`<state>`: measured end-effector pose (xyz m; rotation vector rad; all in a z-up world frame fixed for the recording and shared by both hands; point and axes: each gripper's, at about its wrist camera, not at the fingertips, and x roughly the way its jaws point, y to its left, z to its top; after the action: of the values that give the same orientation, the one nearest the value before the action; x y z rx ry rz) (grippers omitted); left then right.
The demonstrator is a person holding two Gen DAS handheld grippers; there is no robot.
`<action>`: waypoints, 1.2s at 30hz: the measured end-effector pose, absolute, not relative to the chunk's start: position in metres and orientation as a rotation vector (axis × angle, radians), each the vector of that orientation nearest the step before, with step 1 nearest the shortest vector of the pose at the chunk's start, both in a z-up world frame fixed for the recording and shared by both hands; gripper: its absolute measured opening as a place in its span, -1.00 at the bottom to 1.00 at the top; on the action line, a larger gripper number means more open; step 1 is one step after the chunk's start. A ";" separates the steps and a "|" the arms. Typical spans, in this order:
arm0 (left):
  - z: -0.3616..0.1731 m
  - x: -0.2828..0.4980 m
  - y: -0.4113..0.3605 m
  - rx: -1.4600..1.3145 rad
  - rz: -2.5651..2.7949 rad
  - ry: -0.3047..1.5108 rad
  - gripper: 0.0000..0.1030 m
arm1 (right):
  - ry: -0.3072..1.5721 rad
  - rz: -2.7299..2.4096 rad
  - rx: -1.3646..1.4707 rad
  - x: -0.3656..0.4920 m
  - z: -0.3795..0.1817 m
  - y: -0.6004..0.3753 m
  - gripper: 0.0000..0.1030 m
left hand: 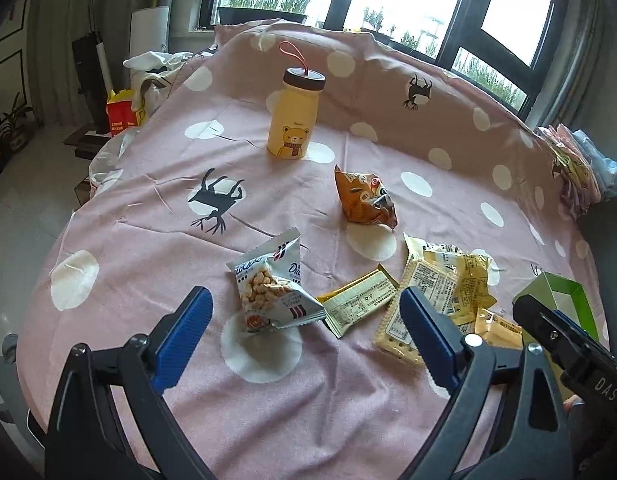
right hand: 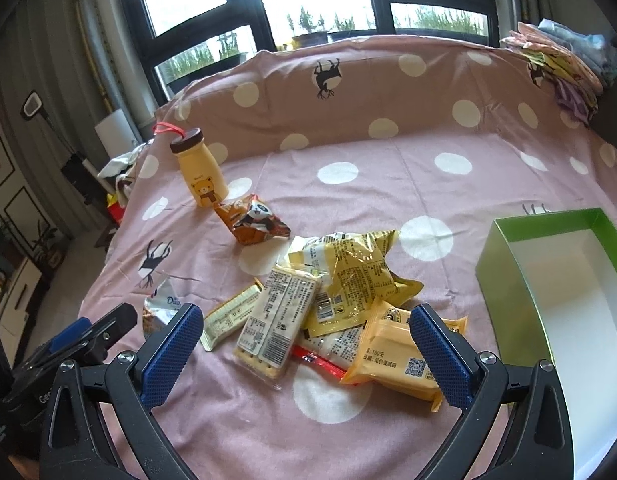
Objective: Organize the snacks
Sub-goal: 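Move the right tool toward the white-and-blue puffed snack bag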
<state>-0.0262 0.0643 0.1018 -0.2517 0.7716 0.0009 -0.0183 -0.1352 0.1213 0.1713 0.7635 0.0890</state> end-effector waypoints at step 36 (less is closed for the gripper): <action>0.085 -0.020 0.056 -0.302 -0.089 0.905 0.83 | 0.827 0.071 0.161 -0.012 0.109 -0.129 1.00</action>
<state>-0.0200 0.0559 0.0850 -0.3017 0.9050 -0.0889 -0.0122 -0.1289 0.1086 0.1613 0.8275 0.0715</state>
